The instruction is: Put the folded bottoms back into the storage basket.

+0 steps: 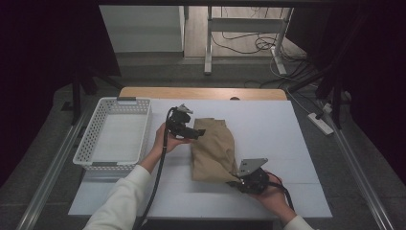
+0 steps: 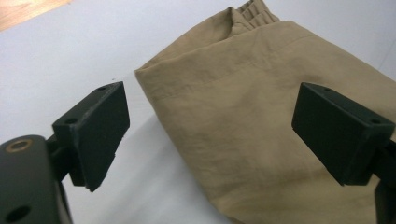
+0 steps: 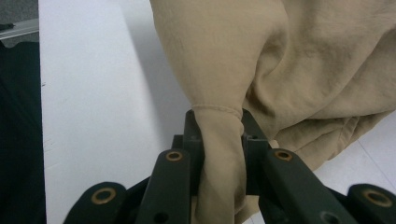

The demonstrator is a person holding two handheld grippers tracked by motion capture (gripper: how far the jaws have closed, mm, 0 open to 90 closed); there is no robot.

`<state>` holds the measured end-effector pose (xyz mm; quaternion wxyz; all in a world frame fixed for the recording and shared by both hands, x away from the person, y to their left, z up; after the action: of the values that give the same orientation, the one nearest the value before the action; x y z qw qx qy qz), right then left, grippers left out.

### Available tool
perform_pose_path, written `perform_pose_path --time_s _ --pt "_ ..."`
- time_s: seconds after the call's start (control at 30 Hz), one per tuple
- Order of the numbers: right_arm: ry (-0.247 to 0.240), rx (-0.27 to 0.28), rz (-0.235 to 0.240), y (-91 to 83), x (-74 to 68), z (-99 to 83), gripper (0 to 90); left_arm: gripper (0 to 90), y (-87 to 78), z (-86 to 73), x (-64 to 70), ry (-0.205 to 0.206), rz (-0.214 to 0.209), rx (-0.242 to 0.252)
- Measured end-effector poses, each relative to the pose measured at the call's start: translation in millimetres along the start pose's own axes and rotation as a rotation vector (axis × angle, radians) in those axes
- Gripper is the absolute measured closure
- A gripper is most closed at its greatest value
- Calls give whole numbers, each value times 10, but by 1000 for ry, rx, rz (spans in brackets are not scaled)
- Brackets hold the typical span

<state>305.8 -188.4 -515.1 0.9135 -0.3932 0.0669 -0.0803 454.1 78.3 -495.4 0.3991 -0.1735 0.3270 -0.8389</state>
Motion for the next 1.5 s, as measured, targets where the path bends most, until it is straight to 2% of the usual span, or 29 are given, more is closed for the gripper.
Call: perform_pose_path --time_s 0.17,0.37,0.83,0.93,1.17,1.4,1.5 --pt "2 1 0 3 -4 -1 776 119 84 1 -13 -7 -3 -6" --pt "2 -3 0 3 -4 -6 776 117 232 -8 39 13 -4 -38" --pt "1 -5 2 18 -6 -11 776 127 313 -77 -41 -18 6 -63" --pt "1 -6 3 19 -5 -11 776 124 356 -101 -30 -11 1 -78" --pt "-7 -11 0 27 -7 -13 775 125 424 -135 34 33 11 -100" --pt "-7 -13 1 29 -7 -15 775 131 465 -157 54 42 6 -121" --pt "-9 -15 1 33 -8 -15 775 140 501 -179 59 37 -11 -129"
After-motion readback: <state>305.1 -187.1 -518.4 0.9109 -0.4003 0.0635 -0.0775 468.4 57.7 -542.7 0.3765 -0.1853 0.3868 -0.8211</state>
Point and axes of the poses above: each handheld gripper's, and its own axes: y roughly forward along the jaws, z roughly out of its top, x roughly to its right, the point moved 2 cm from there along y, roughly forward along the jaws, and after that the axes turned 9 degrees about z, right-handed, at the moved point
